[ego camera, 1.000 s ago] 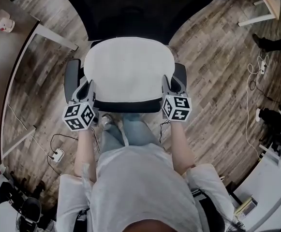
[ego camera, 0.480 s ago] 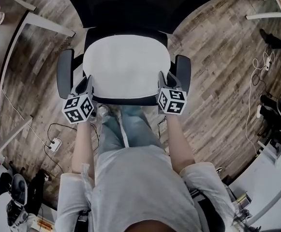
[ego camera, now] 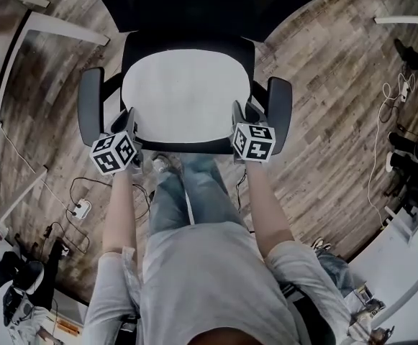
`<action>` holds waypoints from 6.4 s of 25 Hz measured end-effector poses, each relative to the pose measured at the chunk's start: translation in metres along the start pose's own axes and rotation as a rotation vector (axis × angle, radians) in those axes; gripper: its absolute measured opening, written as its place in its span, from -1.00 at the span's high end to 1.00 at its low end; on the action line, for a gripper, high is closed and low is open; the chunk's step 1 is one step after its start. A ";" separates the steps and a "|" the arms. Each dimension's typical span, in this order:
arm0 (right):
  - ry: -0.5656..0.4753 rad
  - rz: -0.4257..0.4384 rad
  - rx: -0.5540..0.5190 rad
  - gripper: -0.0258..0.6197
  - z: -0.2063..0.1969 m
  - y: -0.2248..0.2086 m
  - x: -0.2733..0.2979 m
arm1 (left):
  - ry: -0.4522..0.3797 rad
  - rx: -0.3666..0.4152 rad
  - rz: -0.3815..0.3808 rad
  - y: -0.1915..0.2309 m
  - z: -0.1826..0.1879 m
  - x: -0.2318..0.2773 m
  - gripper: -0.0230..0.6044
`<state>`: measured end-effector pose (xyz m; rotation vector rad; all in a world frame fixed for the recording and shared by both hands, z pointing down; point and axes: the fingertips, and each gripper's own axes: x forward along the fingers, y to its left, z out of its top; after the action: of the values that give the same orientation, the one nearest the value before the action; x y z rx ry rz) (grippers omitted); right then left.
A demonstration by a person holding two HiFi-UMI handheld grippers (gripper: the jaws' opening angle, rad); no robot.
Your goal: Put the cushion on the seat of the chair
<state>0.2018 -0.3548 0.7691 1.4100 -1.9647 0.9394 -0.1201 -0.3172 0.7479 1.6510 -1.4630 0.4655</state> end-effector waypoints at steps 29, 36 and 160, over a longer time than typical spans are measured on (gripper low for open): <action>0.185 -0.008 0.067 0.70 -0.064 -0.018 0.089 | 0.186 0.145 0.082 0.056 -0.048 0.086 0.77; 0.222 -0.040 0.085 0.65 -0.072 -0.024 0.096 | 0.226 0.170 0.098 0.063 -0.053 0.092 0.73; -0.939 -0.069 -0.278 0.84 0.122 0.233 -0.464 | -0.859 0.521 -0.330 -0.152 0.133 -0.455 0.89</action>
<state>0.1189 -0.1363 0.2898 1.9175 -2.5088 -0.1102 -0.1225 -0.1504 0.2794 2.6668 -1.6749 -0.1004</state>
